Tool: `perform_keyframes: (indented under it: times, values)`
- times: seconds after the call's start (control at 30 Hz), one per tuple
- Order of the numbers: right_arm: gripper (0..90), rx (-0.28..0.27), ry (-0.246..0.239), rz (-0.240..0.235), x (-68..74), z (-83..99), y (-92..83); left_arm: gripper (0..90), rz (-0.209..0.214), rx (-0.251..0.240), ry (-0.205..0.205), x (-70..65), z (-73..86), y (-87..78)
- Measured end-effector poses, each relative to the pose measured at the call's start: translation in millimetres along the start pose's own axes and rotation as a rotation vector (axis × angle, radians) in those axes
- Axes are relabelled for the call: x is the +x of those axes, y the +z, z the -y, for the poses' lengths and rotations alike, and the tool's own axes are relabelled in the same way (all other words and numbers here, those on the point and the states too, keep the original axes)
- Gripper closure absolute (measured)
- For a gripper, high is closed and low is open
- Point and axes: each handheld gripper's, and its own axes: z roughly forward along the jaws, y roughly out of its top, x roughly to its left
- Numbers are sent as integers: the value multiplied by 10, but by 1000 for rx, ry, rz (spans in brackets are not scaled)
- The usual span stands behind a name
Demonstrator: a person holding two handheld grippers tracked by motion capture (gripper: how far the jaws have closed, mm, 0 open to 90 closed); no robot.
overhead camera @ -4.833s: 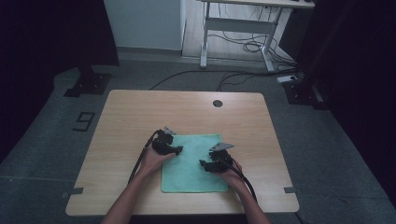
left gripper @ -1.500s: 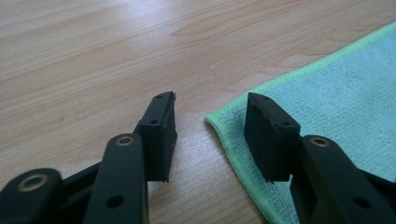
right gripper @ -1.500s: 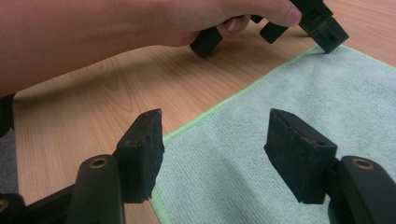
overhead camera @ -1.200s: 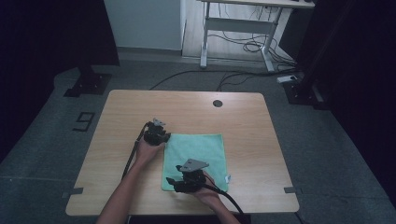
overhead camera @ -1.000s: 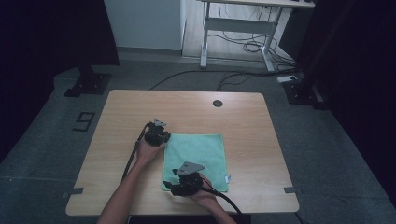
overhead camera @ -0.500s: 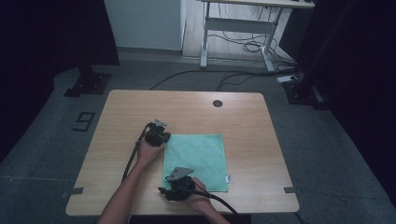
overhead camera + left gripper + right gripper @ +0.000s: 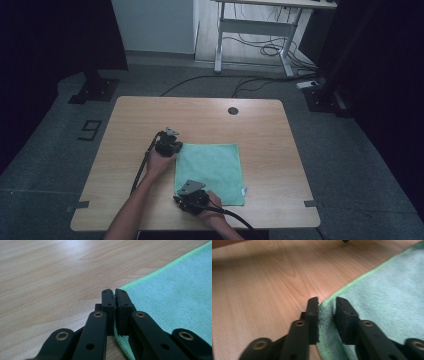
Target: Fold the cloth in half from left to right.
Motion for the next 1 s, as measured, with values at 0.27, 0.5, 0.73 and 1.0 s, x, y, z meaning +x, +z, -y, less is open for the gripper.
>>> perform_keyframes:
  times: [0.27, 0.5, 0.73, 1.0]
  values:
    - [848, -20, 64, -12, -82, 27, -71, 864, 12, -55, 5, -25, -70, -196]
    - [852, -82, 83, -27, -114, 4, -242, 864, 38, -85, -14, -31, -112, -339]
    - [851, -133, 92, -42, -109, -27, -362, 865, 56, -93, -15, -65, -155, -392]
    - [850, -179, 99, -42, -72, -106, -428, 866, 71, -117, 11, -192, -344, -470]
